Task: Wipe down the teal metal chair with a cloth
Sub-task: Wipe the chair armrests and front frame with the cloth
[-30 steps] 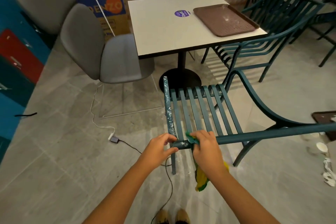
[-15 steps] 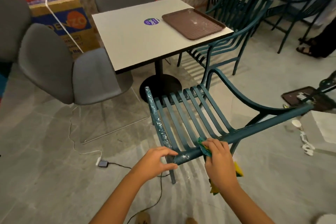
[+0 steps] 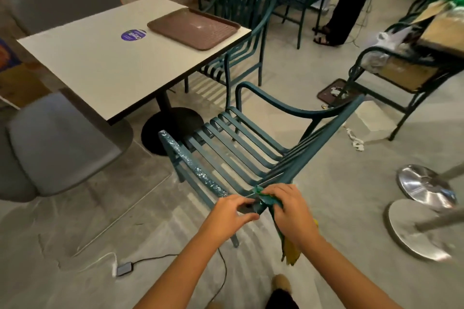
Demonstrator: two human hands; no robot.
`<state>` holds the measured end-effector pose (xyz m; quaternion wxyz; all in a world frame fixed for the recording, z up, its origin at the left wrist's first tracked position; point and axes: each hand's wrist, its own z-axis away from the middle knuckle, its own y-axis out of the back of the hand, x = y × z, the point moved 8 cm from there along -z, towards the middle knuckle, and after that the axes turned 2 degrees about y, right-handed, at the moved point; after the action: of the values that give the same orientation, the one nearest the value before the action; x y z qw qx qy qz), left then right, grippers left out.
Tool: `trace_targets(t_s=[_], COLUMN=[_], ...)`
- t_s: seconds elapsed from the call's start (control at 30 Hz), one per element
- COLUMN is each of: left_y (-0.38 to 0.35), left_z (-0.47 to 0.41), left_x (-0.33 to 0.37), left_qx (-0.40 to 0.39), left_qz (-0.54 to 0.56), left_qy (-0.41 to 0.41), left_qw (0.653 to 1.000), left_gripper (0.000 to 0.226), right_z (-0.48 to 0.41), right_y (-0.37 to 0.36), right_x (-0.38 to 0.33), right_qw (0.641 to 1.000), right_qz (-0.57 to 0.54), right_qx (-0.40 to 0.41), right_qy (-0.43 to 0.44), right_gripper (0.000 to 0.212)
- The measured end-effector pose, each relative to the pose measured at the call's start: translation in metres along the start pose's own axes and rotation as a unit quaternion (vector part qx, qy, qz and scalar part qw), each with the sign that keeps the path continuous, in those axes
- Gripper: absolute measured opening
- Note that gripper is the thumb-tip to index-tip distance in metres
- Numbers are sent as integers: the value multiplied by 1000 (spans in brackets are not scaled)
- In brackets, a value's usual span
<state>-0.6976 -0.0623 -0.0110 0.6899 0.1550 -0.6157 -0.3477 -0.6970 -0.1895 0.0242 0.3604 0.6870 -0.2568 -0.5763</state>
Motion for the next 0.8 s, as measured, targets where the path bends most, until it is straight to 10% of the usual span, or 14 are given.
trace_targets(t_s=[0.27,0.8], left_y=[-2,0], left_z=[1,4], left_x=[-4,1], left_qx=[2,7], left_qz=[12,5], left_qy=[3,-12], left_qw=[1000,1000], left_gripper=[45,42], right_z=[-21,10], right_y=[17,-13], right_x=[19,-2], right_qw=[993,998], right_qz=[77,48], right_qx=[1,0], right_qy=[-90,39], right_gripper=[35,45])
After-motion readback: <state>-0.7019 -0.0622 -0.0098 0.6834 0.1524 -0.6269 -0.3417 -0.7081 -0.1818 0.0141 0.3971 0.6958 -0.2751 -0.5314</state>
